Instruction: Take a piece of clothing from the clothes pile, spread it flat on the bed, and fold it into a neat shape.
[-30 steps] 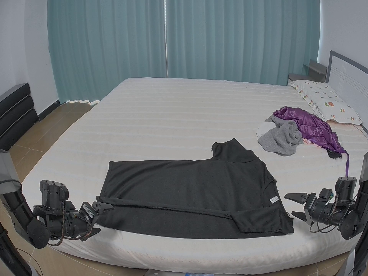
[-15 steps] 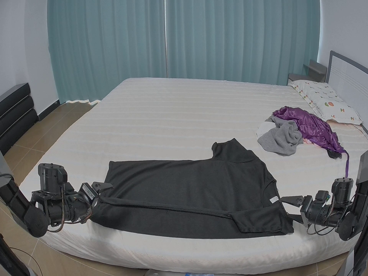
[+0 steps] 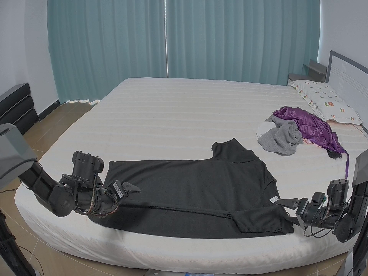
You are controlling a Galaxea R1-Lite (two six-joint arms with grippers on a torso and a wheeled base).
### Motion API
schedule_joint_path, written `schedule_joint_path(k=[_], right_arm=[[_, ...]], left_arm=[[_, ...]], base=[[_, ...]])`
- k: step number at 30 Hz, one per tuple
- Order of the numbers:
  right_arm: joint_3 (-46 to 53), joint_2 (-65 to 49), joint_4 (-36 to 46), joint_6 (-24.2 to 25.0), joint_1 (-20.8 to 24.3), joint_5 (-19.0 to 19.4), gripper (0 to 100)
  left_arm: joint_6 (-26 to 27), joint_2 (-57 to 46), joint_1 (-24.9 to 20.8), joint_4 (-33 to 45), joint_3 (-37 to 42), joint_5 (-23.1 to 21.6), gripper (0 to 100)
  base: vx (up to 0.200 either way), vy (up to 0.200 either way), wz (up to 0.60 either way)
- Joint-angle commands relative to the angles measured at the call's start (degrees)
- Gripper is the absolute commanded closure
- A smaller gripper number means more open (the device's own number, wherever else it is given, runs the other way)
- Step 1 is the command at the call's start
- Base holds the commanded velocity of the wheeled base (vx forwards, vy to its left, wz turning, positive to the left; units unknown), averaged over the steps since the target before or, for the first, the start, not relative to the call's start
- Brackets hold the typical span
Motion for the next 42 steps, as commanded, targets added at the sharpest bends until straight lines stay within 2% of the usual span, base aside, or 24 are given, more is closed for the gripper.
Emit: schedule_joint_path(k=[1, 14, 17, 20, 30, 34, 39, 42], right_arm=[[1.0, 0.8, -0.3, 0.1, 0.6, -0.3, 0], [1.0, 1.5, -1.6, 0.0, 2.0, -0.4, 0], [1.0, 2.3, -2.3, -0.1, 2.2, -0.5, 0], [1.0, 3.8, -3.7, -0.1, 2.6, -0.7, 0], [1.0, 5.3, -4.9, 0.1, 4.2, -1.8, 0], [1.0, 5.1, -5.0, 0.1, 4.0, -1.8, 0], [1.0, 5.0, -5.0, -0.1, 3.9, -2.0, 0], [1.0, 5.1, -5.0, -0.1, 3.9, -2.1, 0]], left_arm=[[0.7, 5.7, 0.1, 0.3, -2.8, 0.2, 0], [0.2, 8.6, 5.0, -0.4, -6.9, 0.3, 0], [-0.9, 9.7, 5.2, -0.6, -8.0, 0.4, 0], [-4.2, 11.3, 5.6, -1.6, -9.7, 1.5, 0], [-10.0, 12.4, 6.2, -12.3, -8.9, 3.6, 0], [-10.1, 12.4, 7.5, -13.0, -8.6, 5.0, 0], [-9.4, 10.2, 10.2, -13.1, -8.3, 4.6, 0], [-2.3, 10.5, 11.7, -12.6, -7.6, 3.5, 0]], base=[[0.0, 0.0, 0.0], [0.0, 0.0, 0.0], [0.0, 0.0, 0.0], [0.0, 0.0, 0.0], [0.0, 0.0, 0.0], [0.0, 0.0, 0.0], [0.0, 0.0, 0.0], [0.0, 0.0, 0.0]])
